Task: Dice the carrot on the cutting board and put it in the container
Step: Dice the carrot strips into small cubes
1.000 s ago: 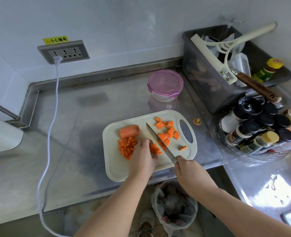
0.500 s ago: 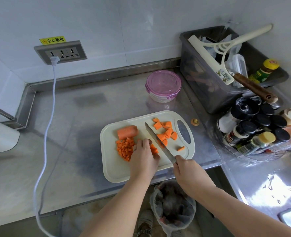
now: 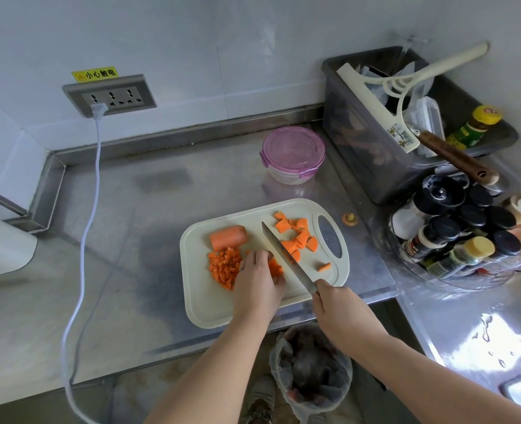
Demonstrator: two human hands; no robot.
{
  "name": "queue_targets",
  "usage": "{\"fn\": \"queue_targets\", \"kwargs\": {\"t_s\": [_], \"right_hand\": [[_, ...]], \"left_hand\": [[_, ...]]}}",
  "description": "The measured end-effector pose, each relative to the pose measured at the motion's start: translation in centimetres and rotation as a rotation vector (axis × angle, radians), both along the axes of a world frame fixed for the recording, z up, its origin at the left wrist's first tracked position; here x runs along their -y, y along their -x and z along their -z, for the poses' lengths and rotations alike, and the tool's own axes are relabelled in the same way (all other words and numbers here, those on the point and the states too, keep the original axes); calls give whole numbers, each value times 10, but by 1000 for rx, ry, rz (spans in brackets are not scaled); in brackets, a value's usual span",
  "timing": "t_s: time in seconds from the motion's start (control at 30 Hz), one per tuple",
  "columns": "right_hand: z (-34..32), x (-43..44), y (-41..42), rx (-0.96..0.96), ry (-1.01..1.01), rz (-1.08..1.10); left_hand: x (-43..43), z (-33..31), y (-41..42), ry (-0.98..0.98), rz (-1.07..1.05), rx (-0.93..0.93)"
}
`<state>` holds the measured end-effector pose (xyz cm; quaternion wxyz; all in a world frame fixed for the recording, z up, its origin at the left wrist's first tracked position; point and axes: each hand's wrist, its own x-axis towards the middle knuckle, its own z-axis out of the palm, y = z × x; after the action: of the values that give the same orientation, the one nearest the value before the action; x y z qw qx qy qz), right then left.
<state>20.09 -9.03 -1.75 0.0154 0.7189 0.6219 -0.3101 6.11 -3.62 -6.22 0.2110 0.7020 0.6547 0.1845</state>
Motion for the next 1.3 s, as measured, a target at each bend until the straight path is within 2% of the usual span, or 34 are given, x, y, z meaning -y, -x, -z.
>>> {"fn": "queue_targets", "kwargs": {"t_s": [0.17, 0.97, 1.3], "right_hand": [[2, 2, 3, 7, 18, -1], [12, -5, 11, -31, 24, 7], [7, 1, 9, -39, -79, -22]], "left_hand": [[4, -3, 5, 30, 0, 74], [-4, -1, 4, 39, 3, 58], [2, -3, 12, 7, 6, 126]]}}
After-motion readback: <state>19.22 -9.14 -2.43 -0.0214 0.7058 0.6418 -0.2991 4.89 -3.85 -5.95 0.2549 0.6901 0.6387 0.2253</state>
